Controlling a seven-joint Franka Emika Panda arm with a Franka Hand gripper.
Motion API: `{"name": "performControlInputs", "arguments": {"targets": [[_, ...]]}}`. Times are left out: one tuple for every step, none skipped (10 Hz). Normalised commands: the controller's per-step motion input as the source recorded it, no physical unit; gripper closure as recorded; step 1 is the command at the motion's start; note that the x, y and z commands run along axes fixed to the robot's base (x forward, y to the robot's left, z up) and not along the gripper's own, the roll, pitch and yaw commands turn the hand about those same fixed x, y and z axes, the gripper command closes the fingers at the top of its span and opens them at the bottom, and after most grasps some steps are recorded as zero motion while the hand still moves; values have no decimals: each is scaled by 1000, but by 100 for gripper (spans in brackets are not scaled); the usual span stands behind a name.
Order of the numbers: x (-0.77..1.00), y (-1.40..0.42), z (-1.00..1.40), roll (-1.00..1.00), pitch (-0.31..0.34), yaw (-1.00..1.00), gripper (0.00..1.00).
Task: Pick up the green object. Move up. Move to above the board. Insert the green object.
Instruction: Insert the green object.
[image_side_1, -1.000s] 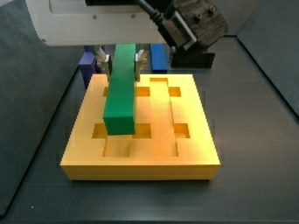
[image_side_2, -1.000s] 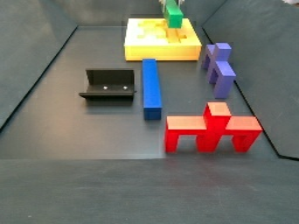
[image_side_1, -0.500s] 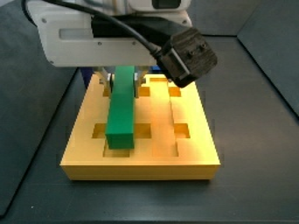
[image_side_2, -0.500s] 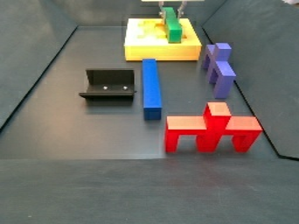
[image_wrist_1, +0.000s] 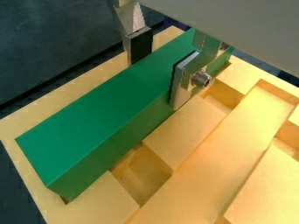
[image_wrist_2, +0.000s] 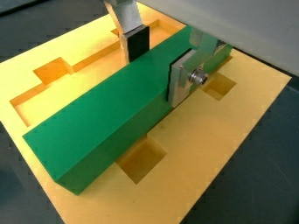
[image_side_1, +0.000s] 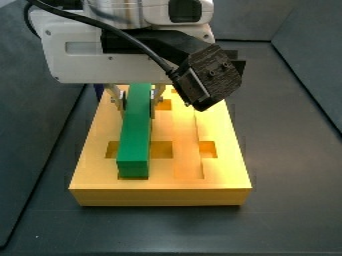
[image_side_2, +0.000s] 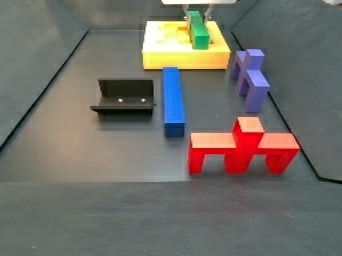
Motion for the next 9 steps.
{"name": "performControlInputs", "arguments": {"targets": [[43, -117, -206, 0, -39, -83, 100], [0, 0, -354, 0, -73, -106, 100], [51, 0, -340, 0, -54, -83, 100], [129, 0, -320, 0, -44, -111, 100], [66, 0, -309, 0, -50, -111, 100], [109, 0, -231, 0, -21, -66, 100], [114, 0, -209, -3, -24, -60, 100], [51, 0, -91, 0, 0, -23, 100], [0, 0, 0, 0, 0, 0, 100]]}}
